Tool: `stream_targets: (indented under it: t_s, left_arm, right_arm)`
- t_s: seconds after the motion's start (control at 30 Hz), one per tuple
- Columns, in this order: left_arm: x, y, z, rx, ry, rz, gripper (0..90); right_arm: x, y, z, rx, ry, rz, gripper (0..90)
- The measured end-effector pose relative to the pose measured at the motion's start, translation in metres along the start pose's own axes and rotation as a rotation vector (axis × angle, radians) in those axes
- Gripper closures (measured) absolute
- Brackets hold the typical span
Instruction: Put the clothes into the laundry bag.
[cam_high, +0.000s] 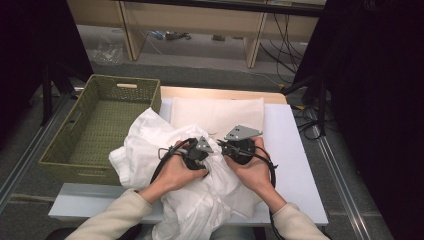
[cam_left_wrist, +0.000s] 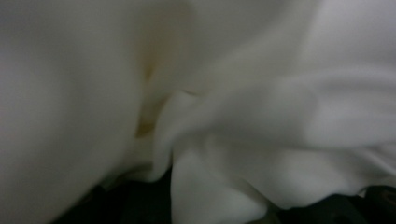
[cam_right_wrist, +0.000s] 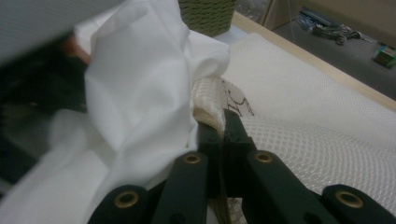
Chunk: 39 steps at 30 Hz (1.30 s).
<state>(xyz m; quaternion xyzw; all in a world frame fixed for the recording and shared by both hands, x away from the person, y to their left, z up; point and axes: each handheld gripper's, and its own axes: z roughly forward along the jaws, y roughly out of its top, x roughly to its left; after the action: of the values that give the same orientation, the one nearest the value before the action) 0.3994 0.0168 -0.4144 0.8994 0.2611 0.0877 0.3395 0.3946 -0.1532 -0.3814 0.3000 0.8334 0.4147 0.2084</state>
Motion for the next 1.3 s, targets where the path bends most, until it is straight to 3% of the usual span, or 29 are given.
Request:
stream_targets:
  t_s: [0.03,0.1,0.2,0.27,0.3,0.37,0.47,0.6,0.63,0.67,0.77,0.83,0.87,0.97,1.03,1.1,1.2,1.3]
  left_arm:
    - [0.003,0.000,0.004,-0.004,0.003,-0.019,66.9]
    - [0.007,0.001,0.009,0.021,0.002,-0.024,65.4]
    - [0.009,-0.001,0.011,0.031,-0.009,-0.013,61.3]
    - [0.006,-0.006,0.006,-0.004,-0.022,-0.012,54.9]
    - [0.002,-0.008,0.003,-0.047,-0.017,-0.032,51.0]
    - [-0.002,-0.011,-0.008,-0.072,-0.021,-0.011,42.5]
    - [-0.008,-0.015,-0.035,-0.117,0.009,0.006,31.2]
    - [-0.010,-0.014,-0.070,-0.202,0.070,0.039,26.3]
    - [-0.008,-0.011,-0.076,-0.223,0.089,0.050,25.3]
    - [-0.006,-0.009,-0.079,-0.237,0.104,0.062,24.5]
    - [0.005,0.000,-0.078,-0.251,0.130,0.069,21.1]
    - [0.015,0.005,-0.068,-0.233,0.141,0.081,20.1]
    - [0.017,0.006,-0.063,-0.226,0.133,0.076,21.8]
    - [0.022,0.007,-0.044,-0.148,0.079,0.093,43.2]
    - [0.018,0.007,-0.039,-0.139,0.056,0.068,60.7]
    - [0.014,0.008,-0.041,-0.136,0.035,0.038,77.6]
    - [0.001,0.008,-0.047,-0.142,0.024,0.012,83.2]
    - [-0.017,0.010,-0.047,-0.150,0.024,0.022,83.5]
  right_arm:
    - [0.002,0.000,0.000,0.004,0.006,0.014,89.4]
    - [0.002,0.000,0.002,0.001,0.003,-0.003,89.4]
    - [0.002,-0.002,0.004,0.013,0.013,-0.018,89.4]
    - [0.003,-0.003,0.004,0.016,0.014,0.008,89.3]
    - [0.002,-0.003,0.004,0.006,0.007,-0.001,89.3]
    - [-0.001,-0.002,0.002,-0.004,-0.004,0.006,89.3]
    - [-0.006,-0.002,0.000,-0.009,-0.015,0.004,89.2]
    - [-0.007,-0.003,0.000,0.003,-0.016,0.016,89.2]
    - [-0.005,-0.003,0.000,0.006,-0.019,0.044,89.2]
    - [-0.007,-0.002,0.001,-0.006,-0.018,0.008,89.2]
    - [-0.004,-0.001,0.001,-0.008,-0.023,0.000,89.2]
    - [-0.003,0.000,0.000,-0.005,-0.018,0.005,89.2]
    - [-0.004,0.000,0.000,-0.006,-0.016,0.006,89.2]
    - [-0.003,0.000,-0.001,0.004,-0.009,0.028,89.2]
    - [-0.005,-0.001,0.000,-0.005,-0.010,0.005,89.2]
    - [-0.007,-0.003,0.001,-0.006,-0.012,0.011,89.2]
    - [-0.008,-0.003,0.000,-0.004,-0.025,0.027,89.2]
    - [-0.010,-0.002,0.000,-0.003,-0.022,0.042,89.2]
